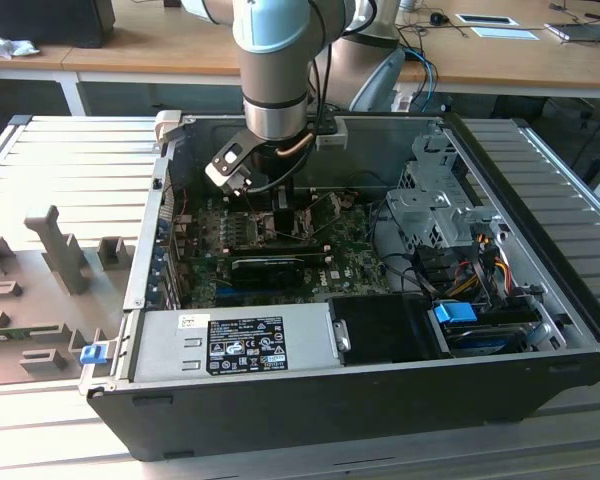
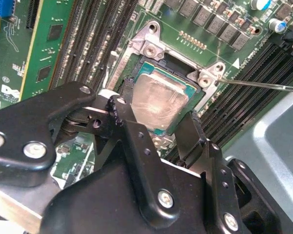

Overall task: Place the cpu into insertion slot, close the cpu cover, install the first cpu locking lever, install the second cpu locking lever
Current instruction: 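Place the cpu into insertion slot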

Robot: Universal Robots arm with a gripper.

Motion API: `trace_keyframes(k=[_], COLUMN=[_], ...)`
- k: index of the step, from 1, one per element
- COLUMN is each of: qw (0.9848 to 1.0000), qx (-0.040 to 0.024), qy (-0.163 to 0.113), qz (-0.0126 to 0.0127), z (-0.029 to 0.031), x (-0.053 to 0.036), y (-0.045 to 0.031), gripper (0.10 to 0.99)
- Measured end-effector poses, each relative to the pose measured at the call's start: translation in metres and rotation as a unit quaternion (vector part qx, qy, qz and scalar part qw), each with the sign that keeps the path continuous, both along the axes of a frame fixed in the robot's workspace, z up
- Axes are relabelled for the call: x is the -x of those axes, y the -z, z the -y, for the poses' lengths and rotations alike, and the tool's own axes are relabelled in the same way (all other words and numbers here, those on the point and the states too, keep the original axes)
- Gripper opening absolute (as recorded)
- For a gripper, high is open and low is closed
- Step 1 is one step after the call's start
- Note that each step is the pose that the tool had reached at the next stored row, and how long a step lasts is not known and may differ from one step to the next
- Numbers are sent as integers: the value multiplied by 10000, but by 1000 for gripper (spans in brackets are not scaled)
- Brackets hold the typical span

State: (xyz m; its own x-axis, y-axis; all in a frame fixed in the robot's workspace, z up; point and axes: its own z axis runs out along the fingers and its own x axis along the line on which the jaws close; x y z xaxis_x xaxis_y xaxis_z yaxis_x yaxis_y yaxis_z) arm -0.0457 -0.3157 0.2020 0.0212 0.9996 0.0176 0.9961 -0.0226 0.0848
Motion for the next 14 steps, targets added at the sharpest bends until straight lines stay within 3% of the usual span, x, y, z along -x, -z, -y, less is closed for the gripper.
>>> trace_keyframes(k=[4, 6, 7, 10, 11, 13, 14], qw=[10000, 10000, 10000, 10000, 10000, 10000, 10000], qx=[3, 9, 12, 35, 45, 51, 51], qy=[0, 1, 1, 0, 1, 0, 0], qz=[0, -1, -1, -4, -5, -6, -6], z=[0, 2, 3, 10, 11, 12, 12], x=[0, 1, 0, 0, 0, 0, -1], y=[-100, -116, -117, -123, -125, -134, -139], gripper=[588, 459, 459, 341, 161, 161, 106])
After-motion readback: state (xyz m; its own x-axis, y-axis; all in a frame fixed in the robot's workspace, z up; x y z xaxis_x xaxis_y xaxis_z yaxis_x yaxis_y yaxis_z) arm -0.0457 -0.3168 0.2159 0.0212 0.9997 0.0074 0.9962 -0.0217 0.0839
